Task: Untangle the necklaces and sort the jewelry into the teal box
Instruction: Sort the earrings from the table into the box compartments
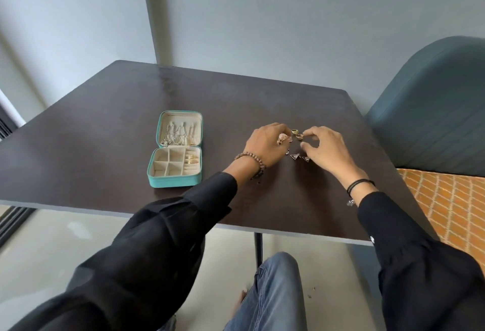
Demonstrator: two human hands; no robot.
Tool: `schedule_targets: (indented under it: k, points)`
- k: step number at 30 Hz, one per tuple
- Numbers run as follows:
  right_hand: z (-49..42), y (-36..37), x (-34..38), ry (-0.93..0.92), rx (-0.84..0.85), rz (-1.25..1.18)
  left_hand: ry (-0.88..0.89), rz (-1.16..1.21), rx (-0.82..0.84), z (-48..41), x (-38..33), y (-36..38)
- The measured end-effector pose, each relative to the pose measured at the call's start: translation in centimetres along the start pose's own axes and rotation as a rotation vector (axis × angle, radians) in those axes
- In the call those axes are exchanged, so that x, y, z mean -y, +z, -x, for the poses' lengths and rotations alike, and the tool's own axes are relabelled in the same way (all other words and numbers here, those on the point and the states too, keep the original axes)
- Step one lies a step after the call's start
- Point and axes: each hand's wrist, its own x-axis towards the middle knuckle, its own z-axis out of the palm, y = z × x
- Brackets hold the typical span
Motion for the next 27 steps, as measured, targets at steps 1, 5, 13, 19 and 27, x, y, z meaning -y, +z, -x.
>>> schedule_targets:
  k: [1, 5, 13, 19, 27]
  points:
    - [-0.3, 0.1, -0.2, 0.002, 0.020, 0.011, 0.001, -0.017, 0.007, -0.5, 0.0, 0.5]
    - [-1.1, 0.5, 0.1, -0.014, 0.032, 0.015, 0.025, -0.115, 0.027, -2.1, 0.1, 1.7]
    - [-1.2, 1.0, 1.1, -0.023, 0.040, 0.158, 0.080, -0.216, 0.005, -3.2, -0.2, 2.5]
    - [-1.0, 0.2, 1.5, -0.070, 0.063, 0.195, 0.091, -0.186, -0.033, -2.4, -0.6, 2.4]
    - [0.2, -0.4, 2.0, -0.191, 0.083, 0.356, 0.106, -0.189, -0.023, -1.1, -1.3, 1.4]
